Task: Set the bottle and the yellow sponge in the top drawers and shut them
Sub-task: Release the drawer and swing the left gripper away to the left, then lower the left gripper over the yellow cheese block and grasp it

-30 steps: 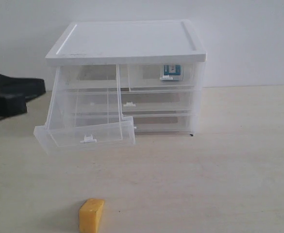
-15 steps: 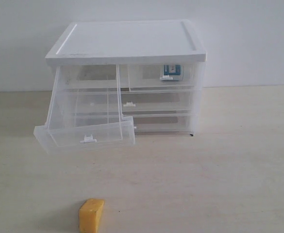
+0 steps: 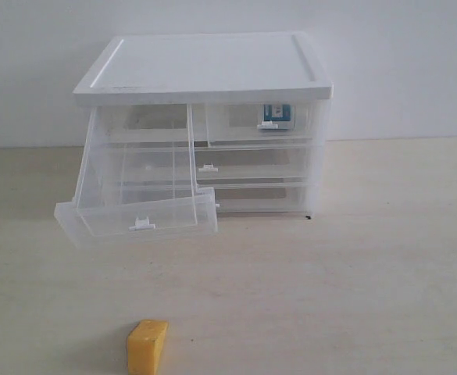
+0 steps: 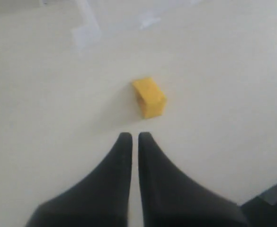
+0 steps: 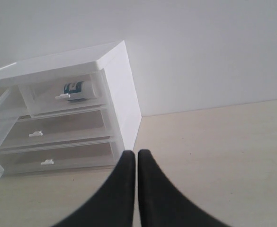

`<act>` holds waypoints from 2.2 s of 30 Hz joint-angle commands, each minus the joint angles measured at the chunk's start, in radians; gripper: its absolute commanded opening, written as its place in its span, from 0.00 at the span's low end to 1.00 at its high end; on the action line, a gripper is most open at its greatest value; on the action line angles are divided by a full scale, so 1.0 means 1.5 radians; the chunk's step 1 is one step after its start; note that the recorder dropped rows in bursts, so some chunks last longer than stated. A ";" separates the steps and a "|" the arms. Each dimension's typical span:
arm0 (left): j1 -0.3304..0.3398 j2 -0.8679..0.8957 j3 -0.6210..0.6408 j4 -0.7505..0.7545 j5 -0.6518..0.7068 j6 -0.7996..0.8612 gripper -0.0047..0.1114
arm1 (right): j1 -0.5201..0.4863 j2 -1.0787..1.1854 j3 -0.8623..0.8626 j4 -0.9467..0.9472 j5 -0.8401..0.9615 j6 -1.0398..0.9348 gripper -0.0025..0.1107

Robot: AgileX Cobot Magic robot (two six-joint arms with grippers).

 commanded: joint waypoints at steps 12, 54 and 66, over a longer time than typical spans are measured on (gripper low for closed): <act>-0.006 -0.009 0.213 -0.196 -0.112 0.139 0.08 | -0.002 -0.003 0.000 0.002 0.000 -0.001 0.02; -0.395 0.410 0.193 0.588 -0.426 -0.780 0.63 | -0.002 -0.003 0.000 0.006 0.001 -0.003 0.02; -0.393 0.447 0.193 0.741 -0.421 -0.963 0.63 | -0.002 -0.003 0.000 0.006 0.002 -0.005 0.02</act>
